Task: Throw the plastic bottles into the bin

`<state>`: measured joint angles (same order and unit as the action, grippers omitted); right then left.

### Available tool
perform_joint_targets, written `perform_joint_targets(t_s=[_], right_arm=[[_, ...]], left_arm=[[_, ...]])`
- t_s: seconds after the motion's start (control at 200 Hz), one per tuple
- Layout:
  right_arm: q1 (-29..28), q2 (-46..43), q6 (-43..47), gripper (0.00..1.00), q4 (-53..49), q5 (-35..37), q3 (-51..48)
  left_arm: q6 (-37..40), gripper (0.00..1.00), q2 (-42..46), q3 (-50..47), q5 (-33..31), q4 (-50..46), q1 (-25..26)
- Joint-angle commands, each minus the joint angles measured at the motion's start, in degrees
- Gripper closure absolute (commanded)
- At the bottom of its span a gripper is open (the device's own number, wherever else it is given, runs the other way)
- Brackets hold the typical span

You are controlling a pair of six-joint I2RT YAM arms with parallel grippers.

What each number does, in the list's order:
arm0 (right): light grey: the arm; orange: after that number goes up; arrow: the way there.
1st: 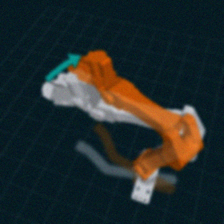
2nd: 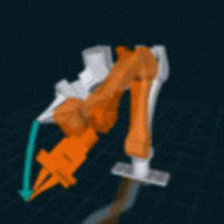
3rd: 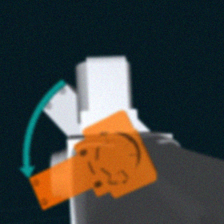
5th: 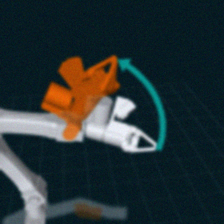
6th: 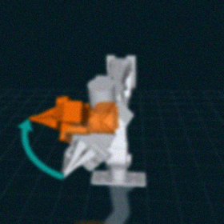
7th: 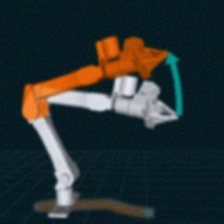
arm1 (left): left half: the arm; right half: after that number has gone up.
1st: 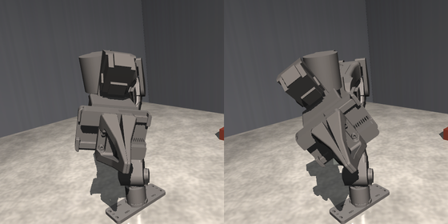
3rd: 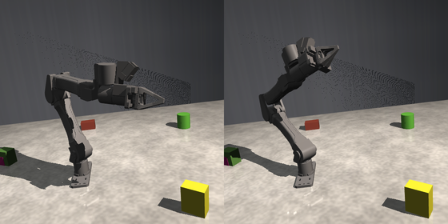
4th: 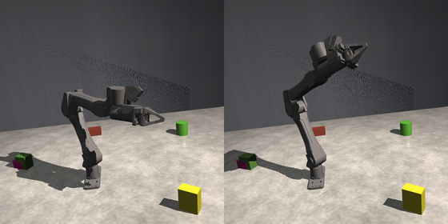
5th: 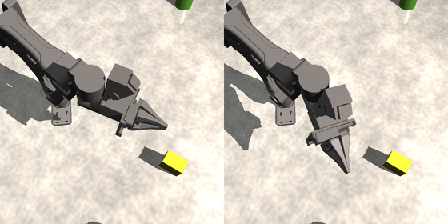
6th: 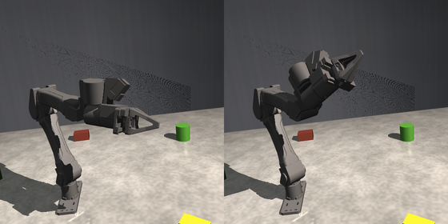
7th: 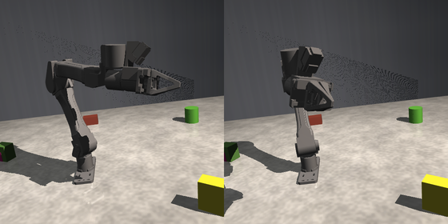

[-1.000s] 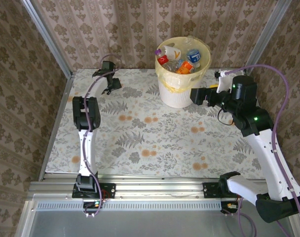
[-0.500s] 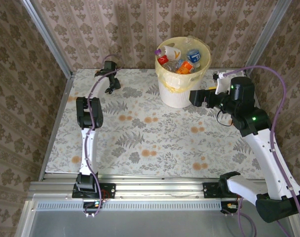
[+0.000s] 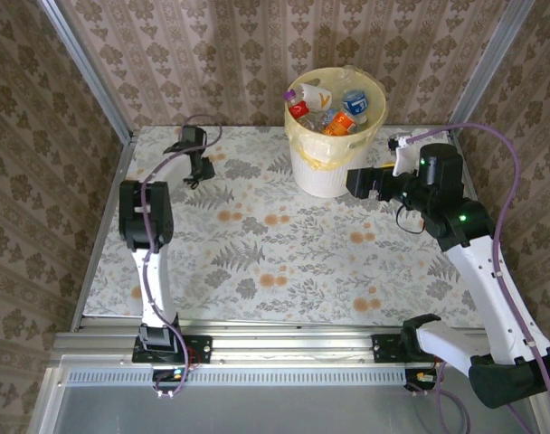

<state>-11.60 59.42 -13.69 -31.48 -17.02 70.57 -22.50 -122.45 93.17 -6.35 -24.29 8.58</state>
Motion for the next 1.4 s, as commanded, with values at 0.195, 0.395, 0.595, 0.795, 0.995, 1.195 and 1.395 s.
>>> perform_joint_targets(t_s=[0.195,0.395,0.595,0.795,0.995,1.195,1.395], right_arm=[[-0.09,-1.1,-3.1,0.0,3.31,-3.02,-0.87],[-0.43,-1.74,-4.84,0.0,4.39,-4.74,-1.09],[-0.8,-2.63,-6.63,0.0,5.86,-7.42,-1.12],[-1.59,-1.2,-10.95,0.0,9.17,-11.98,-0.85],[-4.37,0.23,-15.6,0.0,12.95,-14.28,-0.11],[-9.27,2.33,-16.11,0.0,12.87,-12.91,2.14],[-12.26,3.67,-17.35,0.0,14.23,-12.58,2.81]], left_arm=[[6.47,0.75,26.65,-24.84,13.75,20.01,-0.07],[8.16,0.76,43.48,-37.06,22.75,24.03,1.07],[8.98,0.76,61.38,-45.15,29.24,22.2,4.61],[11.91,0.77,72.27,-45.18,31.19,14.94,12.39],[14.72,0.78,75.87,-42.1,27.31,9.33,23.38],[18.11,0.81,72.94,-38.38,20.61,6.83,34.92],[20.45,0.82,68.3,-35.41,16.41,6.51,42.12]])
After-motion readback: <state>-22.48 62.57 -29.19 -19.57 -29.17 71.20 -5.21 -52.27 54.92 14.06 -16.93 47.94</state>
